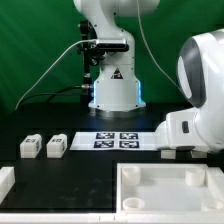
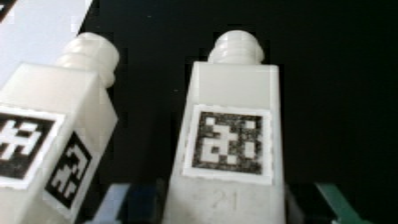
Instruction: Assemble one leg
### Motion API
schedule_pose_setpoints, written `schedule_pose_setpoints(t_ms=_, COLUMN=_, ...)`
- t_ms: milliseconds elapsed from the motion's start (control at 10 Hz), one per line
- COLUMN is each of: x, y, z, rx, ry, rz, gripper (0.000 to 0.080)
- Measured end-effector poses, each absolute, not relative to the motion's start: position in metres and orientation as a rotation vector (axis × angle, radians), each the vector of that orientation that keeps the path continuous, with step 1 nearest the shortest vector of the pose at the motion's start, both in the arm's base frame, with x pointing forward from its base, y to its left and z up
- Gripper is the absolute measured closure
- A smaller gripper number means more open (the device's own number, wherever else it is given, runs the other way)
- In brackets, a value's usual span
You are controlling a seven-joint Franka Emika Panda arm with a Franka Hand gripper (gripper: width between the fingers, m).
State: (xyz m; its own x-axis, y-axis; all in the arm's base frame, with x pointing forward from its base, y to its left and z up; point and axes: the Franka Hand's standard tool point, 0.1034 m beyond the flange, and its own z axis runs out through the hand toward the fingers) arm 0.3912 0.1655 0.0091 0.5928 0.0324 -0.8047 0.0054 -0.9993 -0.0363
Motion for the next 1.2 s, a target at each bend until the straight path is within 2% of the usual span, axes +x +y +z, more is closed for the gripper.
schedule_pose_setpoints(t_ms=600, x=0.392, y=0.165, z=0.009, rx=-2.777, ry=-0.033, rz=1.402, gripper=0.0492)
schedule_pose_setpoints(t_ms=700, x=0.418, y=0.155, z=0.027, rx=-2.809, ry=-0.144, rz=1.310, gripper=0.0492)
schedule_pose_setpoints(t_ms=900, x=0.469, y=0.128, z=0.083, rx=-2.810, ry=-0.167, rz=1.197, gripper=0.0492)
schedule_pose_setpoints(t_ms=1000, x=0.516, y=0.117, z=0.109, rx=-2.909, ry=-0.183, rz=0.824, gripper=0.0492)
schedule_pose_setpoints(t_ms=1100, x=0.514, y=0.104, z=0.140, rx=-2.941, ry=-0.163, rz=0.724, gripper=0.0492)
schedule_pose_setpoints(t_ms=1200, x=0.543, y=0.097, z=0.163, rx=-2.984, ry=-0.133, rz=0.492, gripper=0.0492)
